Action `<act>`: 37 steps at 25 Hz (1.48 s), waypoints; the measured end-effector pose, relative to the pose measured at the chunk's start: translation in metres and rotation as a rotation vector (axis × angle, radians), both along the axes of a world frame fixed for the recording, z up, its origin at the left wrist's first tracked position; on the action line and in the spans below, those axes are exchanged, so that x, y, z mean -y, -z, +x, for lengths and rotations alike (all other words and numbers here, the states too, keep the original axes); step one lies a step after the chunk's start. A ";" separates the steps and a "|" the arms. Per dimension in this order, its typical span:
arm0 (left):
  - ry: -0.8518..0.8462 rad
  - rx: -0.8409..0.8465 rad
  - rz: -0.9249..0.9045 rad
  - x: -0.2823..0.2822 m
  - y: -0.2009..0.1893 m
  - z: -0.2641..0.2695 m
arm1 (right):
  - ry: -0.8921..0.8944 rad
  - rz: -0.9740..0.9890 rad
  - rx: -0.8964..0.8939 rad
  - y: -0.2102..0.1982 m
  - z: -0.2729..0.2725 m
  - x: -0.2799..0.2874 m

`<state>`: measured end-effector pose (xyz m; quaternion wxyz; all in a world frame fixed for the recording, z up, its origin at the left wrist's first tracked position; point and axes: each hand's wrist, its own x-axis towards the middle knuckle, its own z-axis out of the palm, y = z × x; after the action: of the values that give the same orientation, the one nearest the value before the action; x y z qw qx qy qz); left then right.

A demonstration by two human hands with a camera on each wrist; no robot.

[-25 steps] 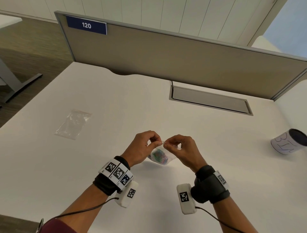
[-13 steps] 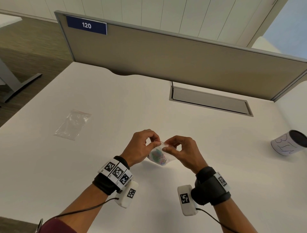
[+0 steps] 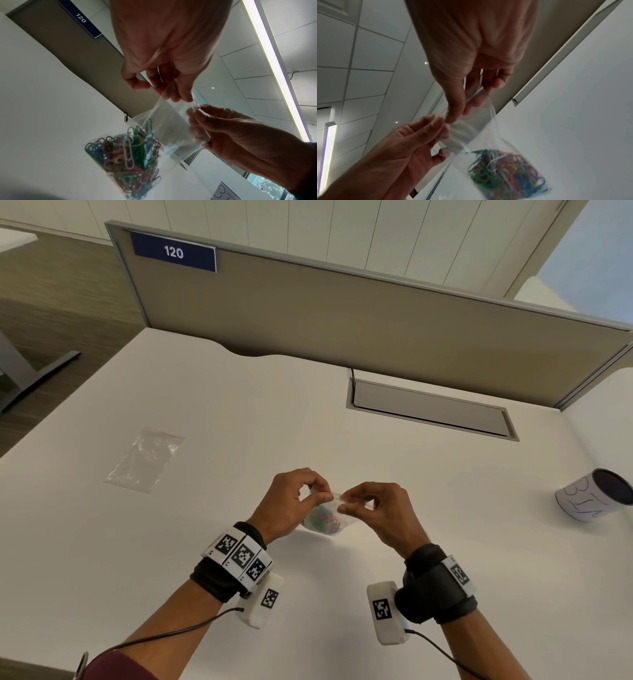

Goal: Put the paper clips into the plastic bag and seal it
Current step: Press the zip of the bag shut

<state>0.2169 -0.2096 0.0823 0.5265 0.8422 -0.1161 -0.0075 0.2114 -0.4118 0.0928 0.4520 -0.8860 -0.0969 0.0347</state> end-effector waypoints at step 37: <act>-0.077 -0.046 -0.126 -0.012 -0.007 0.025 | -0.043 0.539 -0.142 0.023 0.029 -0.015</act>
<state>0.2416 -0.1976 0.0896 0.5808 0.8109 -0.0719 0.0005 0.2402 -0.3972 0.0698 0.6761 -0.7270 -0.0895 0.0791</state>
